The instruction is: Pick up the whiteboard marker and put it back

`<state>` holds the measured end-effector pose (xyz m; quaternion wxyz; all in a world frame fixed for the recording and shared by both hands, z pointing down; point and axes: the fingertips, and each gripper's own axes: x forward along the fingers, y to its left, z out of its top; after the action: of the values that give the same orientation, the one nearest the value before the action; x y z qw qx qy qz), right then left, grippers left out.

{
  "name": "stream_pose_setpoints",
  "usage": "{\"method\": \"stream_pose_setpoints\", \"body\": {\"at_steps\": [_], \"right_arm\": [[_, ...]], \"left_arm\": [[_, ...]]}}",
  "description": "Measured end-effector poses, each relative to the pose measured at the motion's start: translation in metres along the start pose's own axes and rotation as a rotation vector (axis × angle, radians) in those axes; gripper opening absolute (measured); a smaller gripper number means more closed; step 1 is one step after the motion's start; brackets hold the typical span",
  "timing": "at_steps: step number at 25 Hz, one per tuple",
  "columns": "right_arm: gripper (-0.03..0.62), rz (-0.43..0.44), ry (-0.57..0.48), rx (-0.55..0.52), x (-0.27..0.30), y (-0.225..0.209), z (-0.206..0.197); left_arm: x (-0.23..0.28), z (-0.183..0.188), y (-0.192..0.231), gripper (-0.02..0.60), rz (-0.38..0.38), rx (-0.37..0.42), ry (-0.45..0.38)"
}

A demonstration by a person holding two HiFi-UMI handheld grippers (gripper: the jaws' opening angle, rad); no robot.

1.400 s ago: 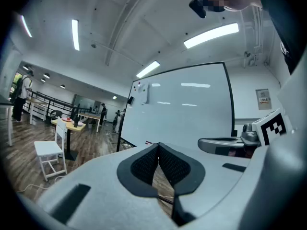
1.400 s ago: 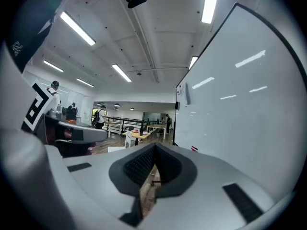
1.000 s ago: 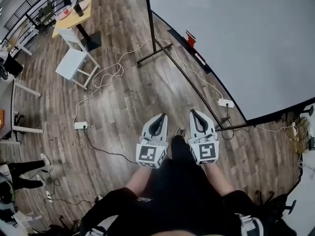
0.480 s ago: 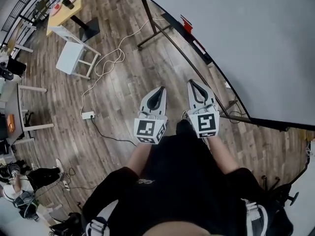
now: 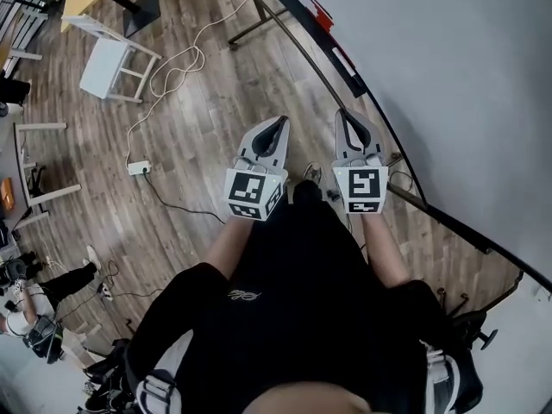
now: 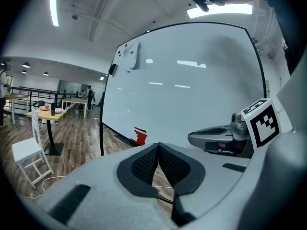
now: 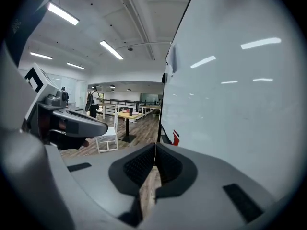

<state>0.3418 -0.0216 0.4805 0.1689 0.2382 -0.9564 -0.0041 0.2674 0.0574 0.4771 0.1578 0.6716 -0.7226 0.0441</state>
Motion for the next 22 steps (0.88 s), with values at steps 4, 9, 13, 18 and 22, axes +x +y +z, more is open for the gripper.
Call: {"method": "stream_pose_setpoints", "body": {"at_steps": [4,9,13,18,22], "right_arm": [[0.003,-0.013,0.043,-0.02,0.026,-0.004,-0.005],[0.003,-0.107,0.191,-0.102,0.062,-0.018,-0.02],[0.005,-0.173,0.323,-0.193,0.09,-0.029,-0.025],[0.005,-0.267,0.536,-0.342,0.12,-0.042,-0.051],[0.006,-0.279,0.669,-0.305,0.139,-0.057,-0.09]], "left_arm": [[0.024,-0.008,0.021,0.008,-0.015,-0.017,0.031],[0.058,-0.014,0.055,0.008,-0.102,-0.034,0.082],[0.084,-0.016,0.085,0.008,-0.193,-0.018,0.124],[0.101,-0.013,0.124,0.008,-0.253,-0.007,0.134],[0.122,-0.029,0.138,0.008,-0.296,-0.013,0.193]]}}
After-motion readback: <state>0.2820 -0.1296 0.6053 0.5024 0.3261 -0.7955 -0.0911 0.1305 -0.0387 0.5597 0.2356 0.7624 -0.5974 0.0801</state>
